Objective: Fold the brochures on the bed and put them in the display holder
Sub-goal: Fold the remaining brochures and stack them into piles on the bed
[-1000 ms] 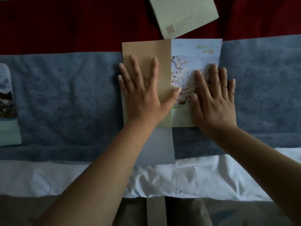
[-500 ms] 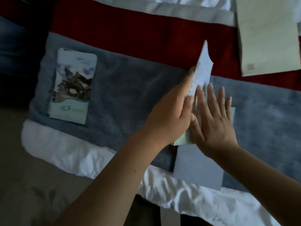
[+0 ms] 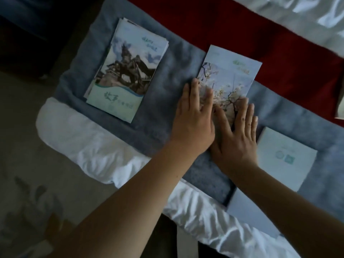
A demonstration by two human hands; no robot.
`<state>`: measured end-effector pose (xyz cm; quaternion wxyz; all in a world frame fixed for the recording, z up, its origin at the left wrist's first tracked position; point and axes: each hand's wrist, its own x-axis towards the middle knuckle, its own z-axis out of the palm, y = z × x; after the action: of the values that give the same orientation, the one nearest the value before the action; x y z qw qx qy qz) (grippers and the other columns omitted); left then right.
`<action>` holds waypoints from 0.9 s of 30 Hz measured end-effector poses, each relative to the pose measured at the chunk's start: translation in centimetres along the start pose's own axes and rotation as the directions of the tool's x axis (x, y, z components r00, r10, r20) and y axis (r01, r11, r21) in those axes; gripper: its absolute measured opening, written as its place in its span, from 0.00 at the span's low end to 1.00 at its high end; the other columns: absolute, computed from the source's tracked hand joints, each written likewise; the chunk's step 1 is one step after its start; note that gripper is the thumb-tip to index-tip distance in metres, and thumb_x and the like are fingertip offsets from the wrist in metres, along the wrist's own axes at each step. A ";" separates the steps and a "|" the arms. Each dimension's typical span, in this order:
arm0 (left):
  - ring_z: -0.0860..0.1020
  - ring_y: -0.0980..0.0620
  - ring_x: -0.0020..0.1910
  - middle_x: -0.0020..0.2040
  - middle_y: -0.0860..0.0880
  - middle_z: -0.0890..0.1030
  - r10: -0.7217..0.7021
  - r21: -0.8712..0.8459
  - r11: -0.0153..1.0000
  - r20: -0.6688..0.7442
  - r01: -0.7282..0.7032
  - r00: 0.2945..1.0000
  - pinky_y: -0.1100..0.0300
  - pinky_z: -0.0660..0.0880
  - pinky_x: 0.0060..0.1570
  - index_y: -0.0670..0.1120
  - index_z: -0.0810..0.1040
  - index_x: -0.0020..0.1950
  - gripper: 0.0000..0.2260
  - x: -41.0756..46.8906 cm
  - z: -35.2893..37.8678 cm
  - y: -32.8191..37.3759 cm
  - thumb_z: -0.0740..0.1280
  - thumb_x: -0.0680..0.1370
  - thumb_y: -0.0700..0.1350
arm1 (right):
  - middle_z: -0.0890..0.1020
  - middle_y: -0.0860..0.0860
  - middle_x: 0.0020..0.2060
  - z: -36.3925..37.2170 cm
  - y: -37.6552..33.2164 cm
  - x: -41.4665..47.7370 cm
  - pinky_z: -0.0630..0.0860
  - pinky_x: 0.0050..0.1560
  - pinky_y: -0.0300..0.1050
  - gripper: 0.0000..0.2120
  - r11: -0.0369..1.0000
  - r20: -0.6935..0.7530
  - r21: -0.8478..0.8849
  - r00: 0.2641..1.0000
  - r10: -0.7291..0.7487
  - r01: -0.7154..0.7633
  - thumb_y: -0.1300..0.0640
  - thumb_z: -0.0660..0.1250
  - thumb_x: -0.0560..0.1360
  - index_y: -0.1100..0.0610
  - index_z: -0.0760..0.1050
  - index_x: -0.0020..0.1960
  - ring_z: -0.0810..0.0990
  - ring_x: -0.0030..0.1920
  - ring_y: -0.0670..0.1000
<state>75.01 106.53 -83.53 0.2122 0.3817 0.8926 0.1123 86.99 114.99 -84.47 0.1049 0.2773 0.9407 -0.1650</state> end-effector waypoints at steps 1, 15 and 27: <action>0.45 0.35 0.83 0.84 0.36 0.45 0.003 -0.001 1.000 -0.038 -0.003 0.999 0.43 0.50 0.81 0.46 0.53 0.85 0.30 -0.2 0.6 -0.2 0.57 0.84 0.50 | 0.39 0.65 0.81 0.3 -0.4 0.1 0.36 0.80 0.59 0.34 0.999 -0.004 0.004 0.999 0.032 -0.032 0.42 0.56 0.83 0.46 0.47 0.84 0.36 0.81 0.65; 0.64 0.40 0.78 0.79 0.40 0.66 -0.125 -0.156 0.985 -0.336 0.076 0.933 0.48 0.63 0.77 0.44 0.61 0.83 0.30 1.7 -7.8 -8.5 0.49 0.81 0.51 | 0.36 0.67 0.80 0.3 -11.3 4.7 0.32 0.79 0.58 0.33 0.986 0.078 0.149 0.993 -0.091 0.079 0.36 0.39 0.83 0.47 0.36 0.83 0.31 0.80 0.64; 0.64 0.39 0.78 0.79 0.39 0.65 -0.154 0.003 0.987 -0.296 0.162 0.943 0.43 0.65 0.75 0.44 0.69 0.78 0.22 -1.2 -8.6 -19.5 0.61 0.83 0.44 | 0.38 0.68 0.80 2.6 -20.2 6.0 0.35 0.80 0.61 0.33 0.980 0.096 0.087 0.978 -0.185 0.177 0.40 0.52 0.84 0.50 0.48 0.84 0.34 0.80 0.67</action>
<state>59.43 91.96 -82.61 0.0800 0.2905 0.9434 0.1384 71.08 100.99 -83.49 0.1271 0.1853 0.9482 -0.2246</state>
